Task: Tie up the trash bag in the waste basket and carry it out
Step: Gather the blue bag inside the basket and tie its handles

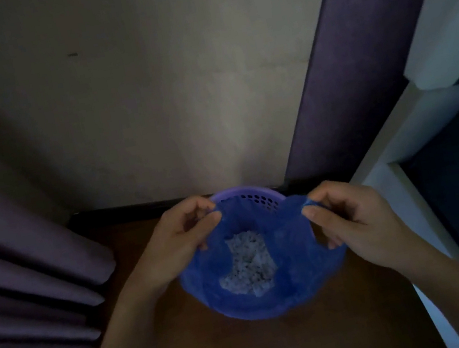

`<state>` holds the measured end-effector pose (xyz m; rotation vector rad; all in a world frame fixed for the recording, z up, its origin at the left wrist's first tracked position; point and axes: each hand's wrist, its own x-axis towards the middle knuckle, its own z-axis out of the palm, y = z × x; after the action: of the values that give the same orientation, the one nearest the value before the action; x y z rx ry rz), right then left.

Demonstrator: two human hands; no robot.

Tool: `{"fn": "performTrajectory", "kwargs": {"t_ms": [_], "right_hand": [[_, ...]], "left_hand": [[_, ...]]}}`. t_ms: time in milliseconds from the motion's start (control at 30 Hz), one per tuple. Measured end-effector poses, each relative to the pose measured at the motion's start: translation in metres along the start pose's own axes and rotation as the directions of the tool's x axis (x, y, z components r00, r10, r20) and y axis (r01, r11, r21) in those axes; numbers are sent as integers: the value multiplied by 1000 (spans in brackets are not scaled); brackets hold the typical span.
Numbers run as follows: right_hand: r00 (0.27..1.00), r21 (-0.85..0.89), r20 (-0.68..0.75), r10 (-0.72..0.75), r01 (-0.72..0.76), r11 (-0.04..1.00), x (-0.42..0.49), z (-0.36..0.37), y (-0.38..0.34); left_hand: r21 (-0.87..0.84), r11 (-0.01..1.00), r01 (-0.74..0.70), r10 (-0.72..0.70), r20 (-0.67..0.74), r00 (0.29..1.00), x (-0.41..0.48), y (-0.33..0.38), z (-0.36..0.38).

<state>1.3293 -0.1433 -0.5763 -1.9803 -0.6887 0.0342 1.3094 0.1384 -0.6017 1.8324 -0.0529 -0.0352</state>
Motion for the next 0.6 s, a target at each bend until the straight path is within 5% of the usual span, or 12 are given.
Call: {"fn": "performTrajectory", "kwargs": {"t_ms": [133, 333, 433, 600], "right_hand": [[990, -102, -14, 142, -142, 985, -7, -12, 0], [938, -253, 132, 320, -280, 926, -13, -26, 1], [956, -245, 86, 281, -253, 936, -13, -26, -6], [959, -63, -216, 185, -203, 977, 4, -1, -27]], "left_hand": [[404, 909, 102, -120, 19, 993, -15, -15, -20], [484, 841, 241, -258, -32, 966, -20, -15, -42], [336, 880, 335, -328, -79, 941, -20, -1, -46], [-5, 960, 281, -280, -75, 957, -13, 40, -21]]}}
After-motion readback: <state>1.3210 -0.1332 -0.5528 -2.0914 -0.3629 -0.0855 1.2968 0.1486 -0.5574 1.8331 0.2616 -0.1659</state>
